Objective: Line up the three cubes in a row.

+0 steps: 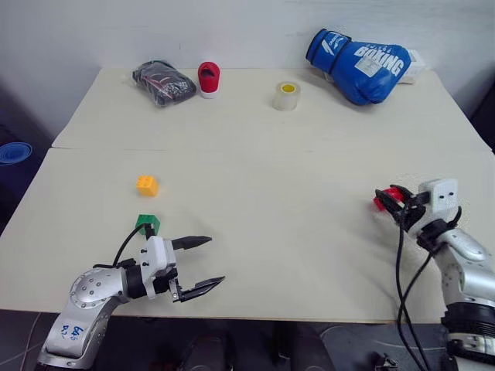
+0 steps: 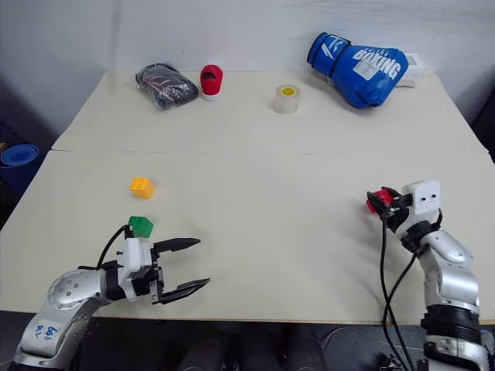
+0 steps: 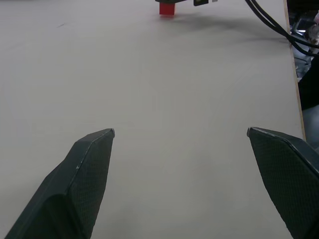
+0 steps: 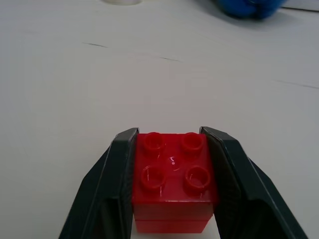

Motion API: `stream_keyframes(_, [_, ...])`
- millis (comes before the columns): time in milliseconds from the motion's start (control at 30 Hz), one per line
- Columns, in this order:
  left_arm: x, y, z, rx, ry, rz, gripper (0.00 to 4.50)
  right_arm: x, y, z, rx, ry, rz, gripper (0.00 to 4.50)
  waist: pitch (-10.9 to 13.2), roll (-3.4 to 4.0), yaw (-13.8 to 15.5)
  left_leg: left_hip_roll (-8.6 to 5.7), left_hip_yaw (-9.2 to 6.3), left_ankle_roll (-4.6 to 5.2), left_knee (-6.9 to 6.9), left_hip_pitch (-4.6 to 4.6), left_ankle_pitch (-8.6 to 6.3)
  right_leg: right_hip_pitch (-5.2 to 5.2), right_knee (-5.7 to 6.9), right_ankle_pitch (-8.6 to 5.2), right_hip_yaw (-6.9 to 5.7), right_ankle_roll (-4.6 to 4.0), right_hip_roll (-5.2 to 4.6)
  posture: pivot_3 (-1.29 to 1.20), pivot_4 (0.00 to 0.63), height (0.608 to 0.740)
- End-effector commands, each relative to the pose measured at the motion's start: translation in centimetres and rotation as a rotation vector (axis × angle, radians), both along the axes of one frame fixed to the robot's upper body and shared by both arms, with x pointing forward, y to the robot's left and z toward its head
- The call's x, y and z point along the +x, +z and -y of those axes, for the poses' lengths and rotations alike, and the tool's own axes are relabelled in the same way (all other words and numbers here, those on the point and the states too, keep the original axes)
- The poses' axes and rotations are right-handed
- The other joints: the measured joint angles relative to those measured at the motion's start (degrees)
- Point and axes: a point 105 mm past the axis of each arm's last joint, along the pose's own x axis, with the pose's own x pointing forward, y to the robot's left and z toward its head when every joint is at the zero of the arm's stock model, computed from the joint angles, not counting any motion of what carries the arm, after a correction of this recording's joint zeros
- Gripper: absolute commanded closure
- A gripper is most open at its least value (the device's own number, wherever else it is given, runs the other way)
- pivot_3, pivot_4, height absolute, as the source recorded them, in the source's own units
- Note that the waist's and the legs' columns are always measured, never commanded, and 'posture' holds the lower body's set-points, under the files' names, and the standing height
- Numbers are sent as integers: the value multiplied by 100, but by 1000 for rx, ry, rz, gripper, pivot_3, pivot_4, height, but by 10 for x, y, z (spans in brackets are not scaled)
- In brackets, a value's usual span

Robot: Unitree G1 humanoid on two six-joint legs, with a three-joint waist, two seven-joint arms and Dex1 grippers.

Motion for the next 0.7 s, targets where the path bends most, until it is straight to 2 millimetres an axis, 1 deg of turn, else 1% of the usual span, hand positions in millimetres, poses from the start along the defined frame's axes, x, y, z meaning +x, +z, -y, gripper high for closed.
stream_keyframes(33, [-5, 4, 4, 12, -45, 11, 0, -30, 18, -48, -141, 463, 38, 2995, 0, -1, -29, 1, 1, -1, 0, 4, 0, 2, -7, 0, 0, 0, 1, 0, 150, 740])
stream_keyframes(67, [-6, 3, 4, 11, -49, 8, 0, -34, 17, -56, -148, 536, 25, 2995, 2, -9, -33, 2, 1, -1, 0, 7, -1, 4, -7, 0, 1, 0, 1, 0, 150, 740])
stream_keyframes(167, [-5, 4, 3, 7, -47, 4, 0, -47, 1, -73, -210, 764, -43, 2995, 6, -16, -10, 5, -1, -5, 0, 12, -1, 9, -15, 0, -1, 0, 1, 0, 150, 740])
stream_keyframes(233, [-4, 4, 1, 8, -46, 0, 0, -50, -8, -79, -236, 857, -56, 2995, 7, -19, 6, 3, -2, -5, 1, 12, -1, 9, -16, 0, -2, -1, -1, 0, 150, 740])
stream_keyframes(300, [-5, 4, -3, 24, -43, -2, 0, -49, -11, -86, -233, 923, -19, 2995, 8, -20, 15, 0, -7, -4, 4, 8, 0, 9, -16, 0, -8, -1, -4, 0, 150, 740])
stream_keyframes(333, [-5, 4, -6, 31, -34, -5, 0, -50, -16, -89, -247, 950, -23, 2995, 8, -20, 13, -1, -8, -5, 6, 7, 0, 9, -16, 0, -8, 0, -5, 0, 150, 740])
stream_keyframes(467, [-8, 7, -14, 47, -19, -12, 0, -41, -26, -94, -256, 969, -30, 2995, 9, -21, -3, -2, -11, -5, 6, 6, 0, 9, -15, 1, -11, 0, -6, 0, 150, 740])
stream_keyframes(633, [-11, 7, -18, 54, -2, -19, 0, -32, -38, -98, -262, 968, -67, 2995, 9, -20, -11, -1, -11, -8, 8, 7, 1, 9, -14, 1, -10, 0, -5, 0, 150, 740])
stream_keyframes(700, [-12, 6, -20, 67, 7, -23, 0, -29, -39, -98, -246, 958, -67, 2995, 9, -20, -11, -1, -10, -8, 8, 7, 1, 10, -13, 1, -10, 0, -5, 0, 150, 740])
